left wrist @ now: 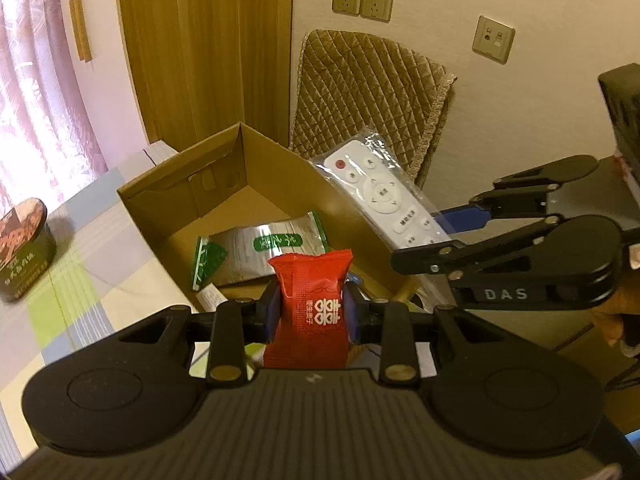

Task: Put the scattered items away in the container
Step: 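Lower both items into the cardboard box and open both grippers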

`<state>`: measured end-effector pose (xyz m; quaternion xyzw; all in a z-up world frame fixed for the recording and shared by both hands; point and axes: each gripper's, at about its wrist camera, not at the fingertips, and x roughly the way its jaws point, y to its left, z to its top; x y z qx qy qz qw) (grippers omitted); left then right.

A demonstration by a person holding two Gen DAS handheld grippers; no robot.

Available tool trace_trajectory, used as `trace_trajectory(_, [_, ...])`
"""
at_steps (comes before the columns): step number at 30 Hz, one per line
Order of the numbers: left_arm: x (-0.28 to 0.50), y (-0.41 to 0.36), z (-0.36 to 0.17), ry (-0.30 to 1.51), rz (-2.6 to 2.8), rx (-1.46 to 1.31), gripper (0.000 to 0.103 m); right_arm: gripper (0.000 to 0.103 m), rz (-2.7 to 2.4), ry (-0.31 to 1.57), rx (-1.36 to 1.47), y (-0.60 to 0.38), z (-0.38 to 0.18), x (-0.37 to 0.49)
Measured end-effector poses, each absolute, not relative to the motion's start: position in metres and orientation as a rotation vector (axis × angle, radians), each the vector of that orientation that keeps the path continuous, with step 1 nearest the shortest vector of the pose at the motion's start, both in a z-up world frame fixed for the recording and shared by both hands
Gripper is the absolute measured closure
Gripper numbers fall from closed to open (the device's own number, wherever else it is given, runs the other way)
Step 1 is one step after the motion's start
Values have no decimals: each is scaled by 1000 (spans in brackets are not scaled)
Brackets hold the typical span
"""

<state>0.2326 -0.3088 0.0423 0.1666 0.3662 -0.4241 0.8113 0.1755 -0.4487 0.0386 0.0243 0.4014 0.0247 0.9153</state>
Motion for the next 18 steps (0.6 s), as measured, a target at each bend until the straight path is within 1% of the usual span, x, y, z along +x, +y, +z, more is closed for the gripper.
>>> trace_trajectory(1, [235, -311, 41, 773, -904, 357, 73, 63, 47, 826, 52, -450, 38, 177])
trace_trajectory(2, [237, -313, 41, 760, -900, 357, 68, 63, 45, 826, 55, -452, 38, 179])
trace_trajectory(3, [238, -313, 41, 748, -892, 356, 44, 63, 43, 826, 57, -454, 37, 180])
trace_trajectory(4, [239, -311, 42, 733, -881, 351, 36, 63, 42, 825, 59, -456, 37, 181])
trace_trajectory(6, [240, -307, 42, 723, -874, 345, 37, 63, 42, 827, 60, -458, 35, 183])
trace_trajectory(18, [235, -269, 31, 768, -818, 347, 37, 63, 56, 824, 45, -450, 31, 197])
